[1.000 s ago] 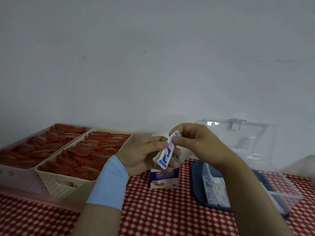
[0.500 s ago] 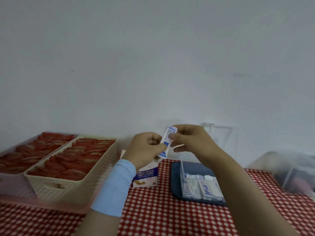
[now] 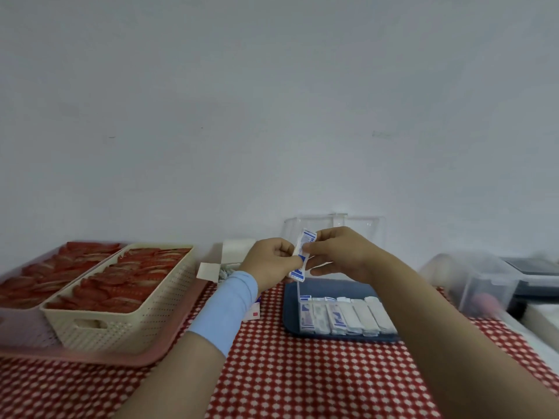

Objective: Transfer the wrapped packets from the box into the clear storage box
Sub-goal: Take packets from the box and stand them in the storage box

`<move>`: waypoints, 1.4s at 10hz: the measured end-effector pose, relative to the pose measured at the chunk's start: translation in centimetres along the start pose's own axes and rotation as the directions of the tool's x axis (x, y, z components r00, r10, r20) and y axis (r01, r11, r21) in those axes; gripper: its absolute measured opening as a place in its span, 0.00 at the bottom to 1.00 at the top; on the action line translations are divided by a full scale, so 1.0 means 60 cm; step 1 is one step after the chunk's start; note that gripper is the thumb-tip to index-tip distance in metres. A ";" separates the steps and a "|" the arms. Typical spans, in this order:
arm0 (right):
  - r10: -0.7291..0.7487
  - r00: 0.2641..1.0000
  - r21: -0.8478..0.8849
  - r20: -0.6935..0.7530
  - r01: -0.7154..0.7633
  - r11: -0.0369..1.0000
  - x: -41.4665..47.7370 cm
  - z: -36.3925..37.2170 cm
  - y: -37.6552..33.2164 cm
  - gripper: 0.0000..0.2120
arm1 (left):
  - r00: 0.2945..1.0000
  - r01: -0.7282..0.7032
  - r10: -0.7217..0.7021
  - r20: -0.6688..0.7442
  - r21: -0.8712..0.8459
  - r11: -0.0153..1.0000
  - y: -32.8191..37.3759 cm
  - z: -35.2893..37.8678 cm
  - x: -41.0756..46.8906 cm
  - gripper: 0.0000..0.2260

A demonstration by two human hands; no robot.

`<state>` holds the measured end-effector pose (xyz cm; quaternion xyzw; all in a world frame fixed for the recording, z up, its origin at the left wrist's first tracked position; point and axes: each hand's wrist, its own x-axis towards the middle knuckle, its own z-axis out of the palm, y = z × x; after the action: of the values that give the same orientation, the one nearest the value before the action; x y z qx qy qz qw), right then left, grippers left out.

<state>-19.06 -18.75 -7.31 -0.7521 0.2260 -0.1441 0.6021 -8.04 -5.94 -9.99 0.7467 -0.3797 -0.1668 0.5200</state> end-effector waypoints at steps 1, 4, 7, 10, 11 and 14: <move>0.032 0.998 -0.066 -0.057 -0.035 0.997 0.003 -0.011 0.017 0.05 | 0.996 0.032 -0.037 0.076 0.072 0.997 -0.004 0.014 0.004 0.06; 0.225 0.939 -0.357 -0.261 -0.311 0.881 0.045 -0.014 0.080 0.04 | 0.936 0.206 -0.260 0.236 0.232 0.951 -0.048 0.031 0.027 0.17; 0.440 0.890 -0.561 -0.119 -0.426 0.710 0.087 0.034 0.089 0.05 | 0.879 0.411 -0.384 0.283 -0.041 0.911 -0.076 0.050 0.047 0.18; 0.373 0.927 -0.927 -0.044 -0.177 0.331 0.090 0.065 0.082 0.17 | 0.880 0.398 -0.395 0.265 0.044 0.916 -0.075 0.048 0.053 0.19; 0.368 0.929 -0.959 -0.035 -0.136 0.251 0.093 0.068 0.083 0.21 | 0.888 0.368 -0.380 0.261 0.094 0.925 -0.076 0.050 0.053 0.19; 0.413 0.911 -0.990 -0.019 -0.075 0.119 0.089 0.069 0.066 0.19 | 0.937 0.223 -0.270 0.220 0.219 0.950 -0.056 0.032 0.035 0.10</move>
<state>-13.13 -18.69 -12.44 -0.9222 0.3046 0.2377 0.0138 -6.58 -8.19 -13.47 0.8084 -0.3587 -0.2853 0.3695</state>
